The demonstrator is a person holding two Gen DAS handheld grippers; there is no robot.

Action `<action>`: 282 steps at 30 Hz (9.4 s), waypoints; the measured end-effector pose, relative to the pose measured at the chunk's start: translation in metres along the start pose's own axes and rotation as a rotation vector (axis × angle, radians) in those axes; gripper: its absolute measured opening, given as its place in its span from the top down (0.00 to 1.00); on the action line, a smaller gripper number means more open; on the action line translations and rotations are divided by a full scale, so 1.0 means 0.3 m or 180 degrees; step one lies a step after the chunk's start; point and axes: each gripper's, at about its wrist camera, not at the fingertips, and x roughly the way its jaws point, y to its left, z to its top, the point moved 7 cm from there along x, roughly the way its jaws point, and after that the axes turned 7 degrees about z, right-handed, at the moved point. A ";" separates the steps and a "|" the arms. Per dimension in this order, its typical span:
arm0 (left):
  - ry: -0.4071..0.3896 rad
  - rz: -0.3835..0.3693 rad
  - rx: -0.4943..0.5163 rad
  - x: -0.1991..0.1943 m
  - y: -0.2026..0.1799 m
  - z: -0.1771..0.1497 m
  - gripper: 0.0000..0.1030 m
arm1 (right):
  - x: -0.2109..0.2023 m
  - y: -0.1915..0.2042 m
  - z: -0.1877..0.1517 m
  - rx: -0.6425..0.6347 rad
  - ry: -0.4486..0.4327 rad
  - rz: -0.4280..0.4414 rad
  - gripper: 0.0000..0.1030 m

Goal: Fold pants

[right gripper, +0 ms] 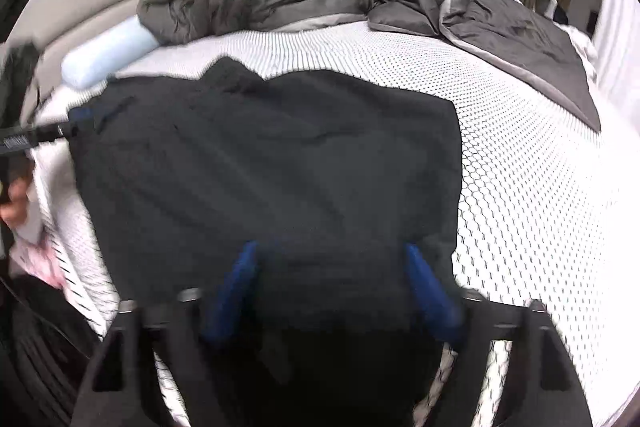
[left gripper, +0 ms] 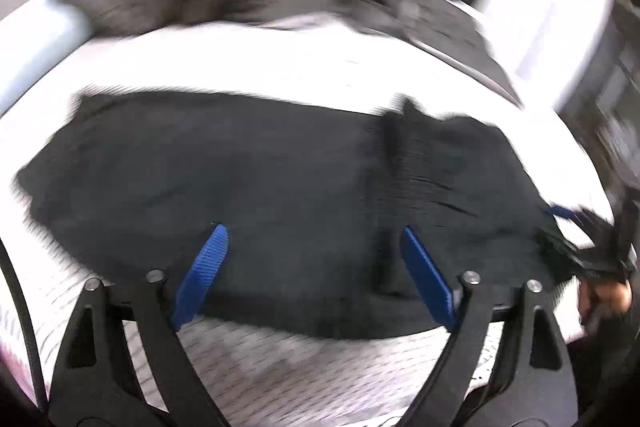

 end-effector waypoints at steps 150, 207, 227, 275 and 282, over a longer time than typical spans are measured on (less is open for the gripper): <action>-0.0081 -0.0711 0.1819 0.138 -0.560 -0.177 0.12 | -0.063 0.238 0.090 -0.0082 -0.0274 0.0805 0.54; 0.0559 -0.0545 0.1380 0.520 -0.443 0.160 0.22 | 0.216 -0.045 0.169 -0.0276 0.0692 -0.0187 0.54; 0.0484 -0.0159 0.0812 0.473 -0.347 0.228 0.33 | 0.191 0.015 0.145 -0.0399 0.0723 0.0067 0.51; 0.0816 -0.1127 0.0585 0.328 -0.047 0.040 0.36 | -0.036 -0.132 -0.054 0.1305 0.0264 0.1076 0.20; 0.0619 -0.1148 0.0428 0.343 -0.069 0.127 0.62 | 0.014 -0.139 0.089 0.1043 -0.0014 0.0968 0.71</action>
